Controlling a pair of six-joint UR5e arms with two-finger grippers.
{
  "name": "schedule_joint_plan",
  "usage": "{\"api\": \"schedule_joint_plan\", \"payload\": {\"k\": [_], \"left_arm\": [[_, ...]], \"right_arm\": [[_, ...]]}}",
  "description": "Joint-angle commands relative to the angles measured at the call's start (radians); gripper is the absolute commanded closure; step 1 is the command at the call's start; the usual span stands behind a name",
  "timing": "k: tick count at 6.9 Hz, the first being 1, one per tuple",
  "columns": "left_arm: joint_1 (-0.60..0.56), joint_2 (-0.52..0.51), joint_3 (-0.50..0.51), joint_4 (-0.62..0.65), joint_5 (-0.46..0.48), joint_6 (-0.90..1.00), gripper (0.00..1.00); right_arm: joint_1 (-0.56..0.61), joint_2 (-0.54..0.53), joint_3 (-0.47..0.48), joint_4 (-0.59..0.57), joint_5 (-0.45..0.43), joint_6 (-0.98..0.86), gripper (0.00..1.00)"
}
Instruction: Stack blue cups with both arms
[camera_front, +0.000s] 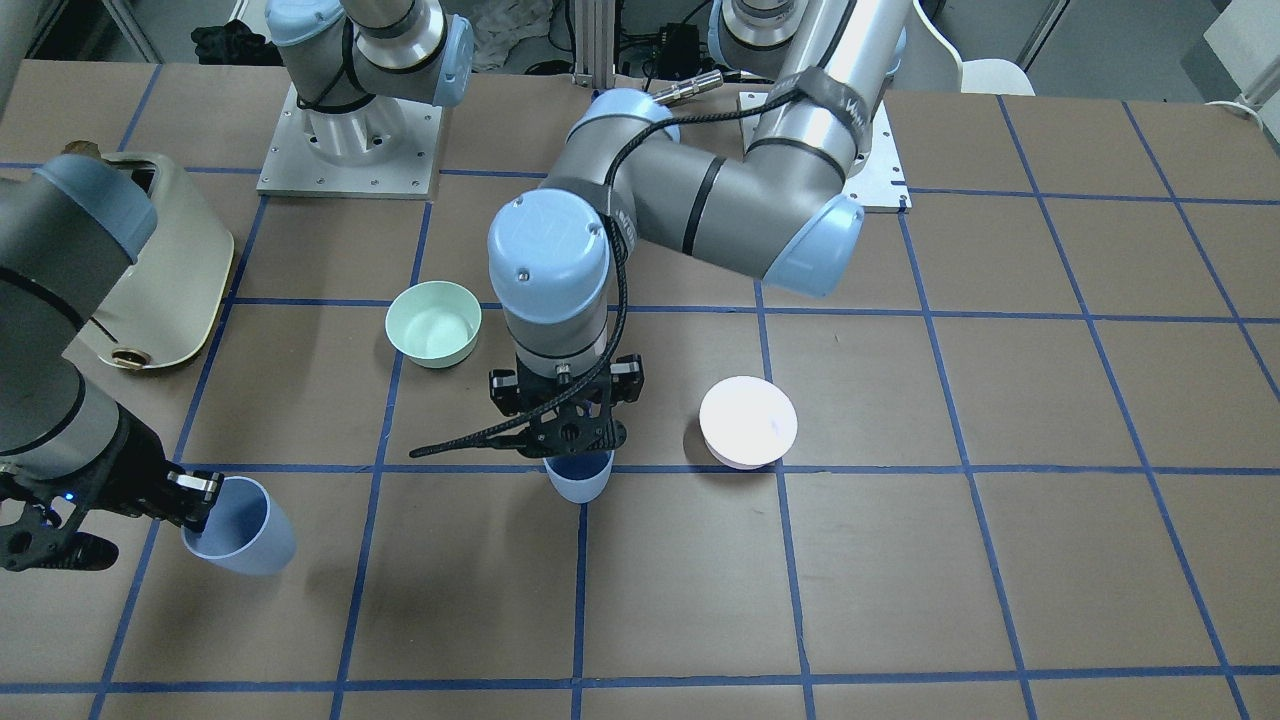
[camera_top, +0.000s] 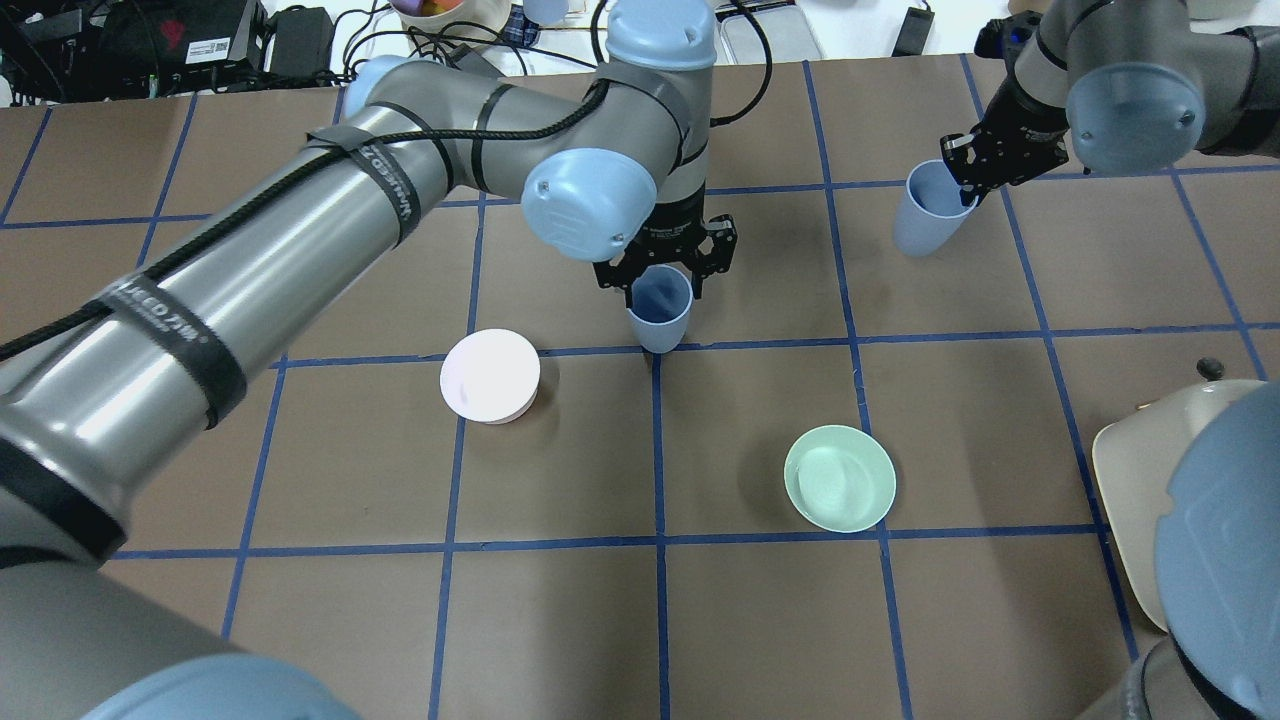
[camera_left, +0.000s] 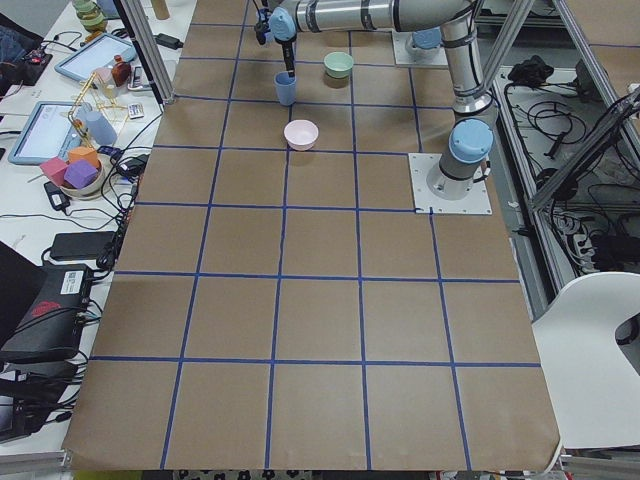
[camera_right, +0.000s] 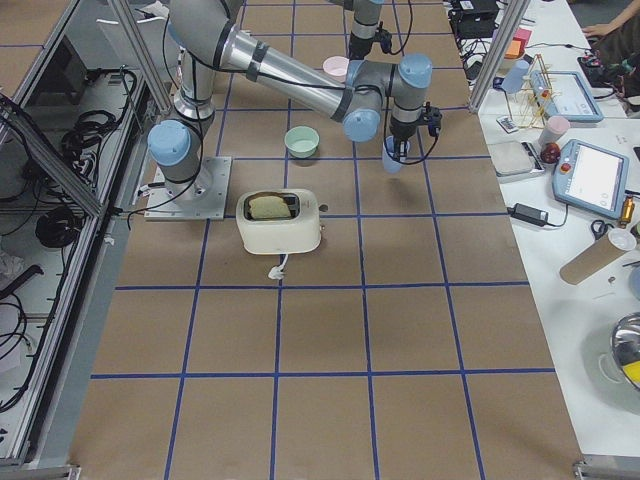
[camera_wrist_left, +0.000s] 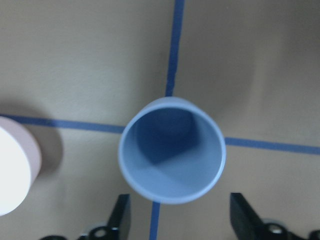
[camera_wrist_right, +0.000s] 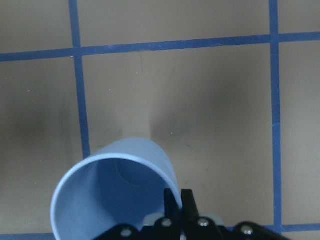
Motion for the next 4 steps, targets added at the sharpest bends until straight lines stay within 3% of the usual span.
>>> {"api": "schedule_joint_plan", "payload": {"k": [1,4], "left_arm": [[0.075,0.157,0.002,-0.115,-0.026,0.134,0.00],[0.297,0.326,-0.054,-0.195,-0.003,0.369,0.00]], "right_arm": [[0.111,-0.059,0.001,0.030,-0.001,0.114,1.00],[0.315,-0.124,-0.002,0.047,-0.009,0.352,1.00]]}}
